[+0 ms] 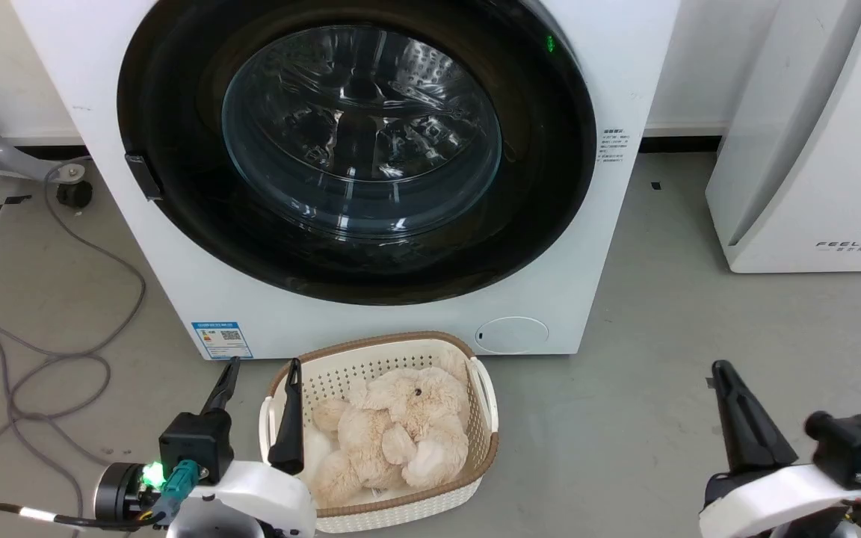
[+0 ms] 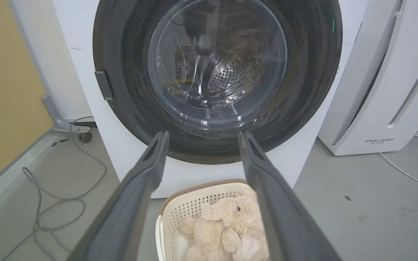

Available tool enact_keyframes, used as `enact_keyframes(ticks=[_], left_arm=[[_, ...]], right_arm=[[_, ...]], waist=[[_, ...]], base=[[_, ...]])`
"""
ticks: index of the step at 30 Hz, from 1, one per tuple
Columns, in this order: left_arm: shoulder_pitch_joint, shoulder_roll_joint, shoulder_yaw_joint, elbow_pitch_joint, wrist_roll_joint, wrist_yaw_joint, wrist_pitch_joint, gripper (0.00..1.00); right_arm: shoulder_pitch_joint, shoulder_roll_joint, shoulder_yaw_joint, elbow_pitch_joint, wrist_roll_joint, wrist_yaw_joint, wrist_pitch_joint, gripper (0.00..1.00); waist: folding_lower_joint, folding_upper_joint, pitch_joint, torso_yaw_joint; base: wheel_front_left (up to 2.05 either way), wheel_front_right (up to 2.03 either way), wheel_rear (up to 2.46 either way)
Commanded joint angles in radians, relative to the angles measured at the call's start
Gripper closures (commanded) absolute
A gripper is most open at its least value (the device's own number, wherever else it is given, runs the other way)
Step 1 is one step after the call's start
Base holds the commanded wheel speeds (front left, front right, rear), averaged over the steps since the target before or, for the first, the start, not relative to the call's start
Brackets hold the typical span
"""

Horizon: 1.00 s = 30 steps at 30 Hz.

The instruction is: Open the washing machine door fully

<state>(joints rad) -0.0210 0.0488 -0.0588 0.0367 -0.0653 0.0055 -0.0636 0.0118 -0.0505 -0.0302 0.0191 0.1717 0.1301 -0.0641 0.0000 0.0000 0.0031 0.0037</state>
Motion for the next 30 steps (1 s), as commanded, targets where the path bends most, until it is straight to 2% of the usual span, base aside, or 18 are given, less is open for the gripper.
enact_keyframes(ticks=[1,9,17,30], left_arm=[[-0.015,0.001,-0.008,0.004,-0.011,-0.001,-0.011,0.0],[-0.024,0.001,-0.017,0.002,-0.029,0.004,-0.028,0.0],[-0.044,0.001,-0.018,-0.008,-0.043,0.011,-0.045,0.0],[-0.106,0.001,-0.023,-0.044,-0.052,0.016,-0.072,0.0]], right_arm=[[-0.008,0.0,-0.006,0.003,0.049,0.0,-0.011,1.0],[-0.063,0.0,-0.015,0.021,0.218,0.0,-0.028,1.0],[-0.191,-0.008,-0.06,0.07,0.36,0.0,-0.006,1.0],[-0.535,-0.065,-0.138,0.29,0.657,0.0,0.117,1.0]], waist=[[0.0,0.0,0.001,0.001],[0.0,0.0,0.014,-0.003],[0.0,0.0,0.047,-0.014],[0.0,0.0,0.154,-0.026]], base=[[0.0,0.0,0.0],[0.0,0.0,0.0],[0.0,0.0,0.0],[0.0,0.0,0.0]])
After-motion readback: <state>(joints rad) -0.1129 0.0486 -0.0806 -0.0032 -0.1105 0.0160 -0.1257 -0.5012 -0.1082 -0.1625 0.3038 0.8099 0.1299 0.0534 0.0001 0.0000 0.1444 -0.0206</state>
